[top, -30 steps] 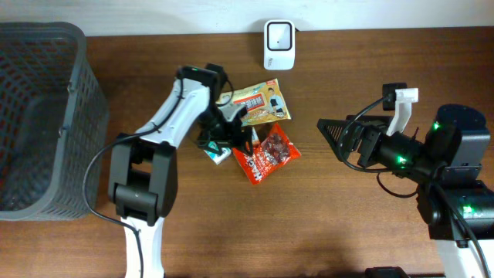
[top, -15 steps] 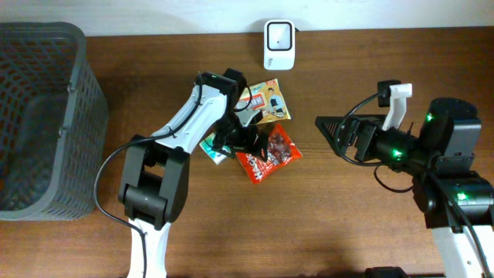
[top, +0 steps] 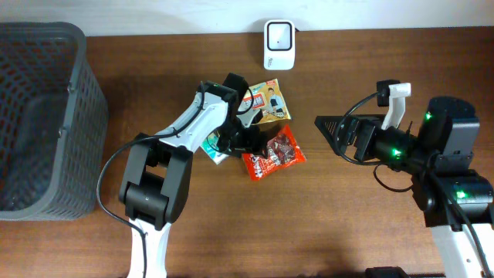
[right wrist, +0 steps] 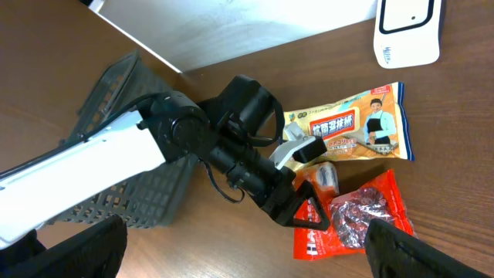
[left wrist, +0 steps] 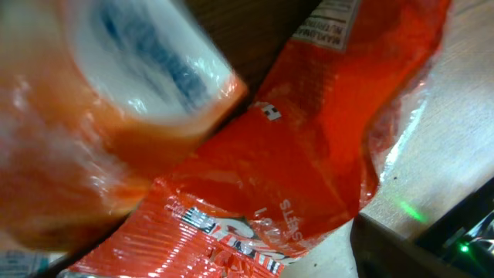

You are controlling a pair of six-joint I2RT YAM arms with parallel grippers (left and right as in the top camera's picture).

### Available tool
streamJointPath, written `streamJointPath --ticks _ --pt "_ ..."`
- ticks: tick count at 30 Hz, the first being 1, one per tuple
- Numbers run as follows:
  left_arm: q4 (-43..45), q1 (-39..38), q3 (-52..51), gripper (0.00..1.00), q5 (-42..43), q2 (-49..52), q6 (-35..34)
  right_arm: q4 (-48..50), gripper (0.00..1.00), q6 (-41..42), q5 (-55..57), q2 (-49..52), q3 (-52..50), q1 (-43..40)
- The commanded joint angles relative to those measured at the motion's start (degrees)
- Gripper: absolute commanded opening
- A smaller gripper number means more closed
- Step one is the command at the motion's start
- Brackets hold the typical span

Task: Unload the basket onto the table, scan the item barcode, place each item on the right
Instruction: 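Reach the left gripper to the red snack bag and grasp it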

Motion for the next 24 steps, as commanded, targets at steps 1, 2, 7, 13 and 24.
streamJointPath --ticks 1,2,7,13,24 --pt "0.8 -0.2 -0.5 0.57 0.2 -0.5 -0.4 0.1 0.98 0.5 0.4 0.0 0.2 -0.2" --pt "1.3 -0.2 -0.5 0.57 0.2 -0.5 -0.4 0.1 0.98 0.5 0.4 -0.1 0.2 -0.2" --pt "5.0 -1.2 -0.5 0.37 0.2 -0.5 -0.4 0.1 0.99 0.5 0.4 -0.1 0.2 -0.2" --pt "5.2 -1.2 -0.5 0.06 -1.0 -0.5 -0.4 0.1 0.98 0.4 0.5 0.0 0.2 -0.2" --pt "-1.3 -1.2 4.4 0.00 -1.8 -1.0 1.8 0.2 0.98 0.2 0.5 2.1 0.2 -0.2"
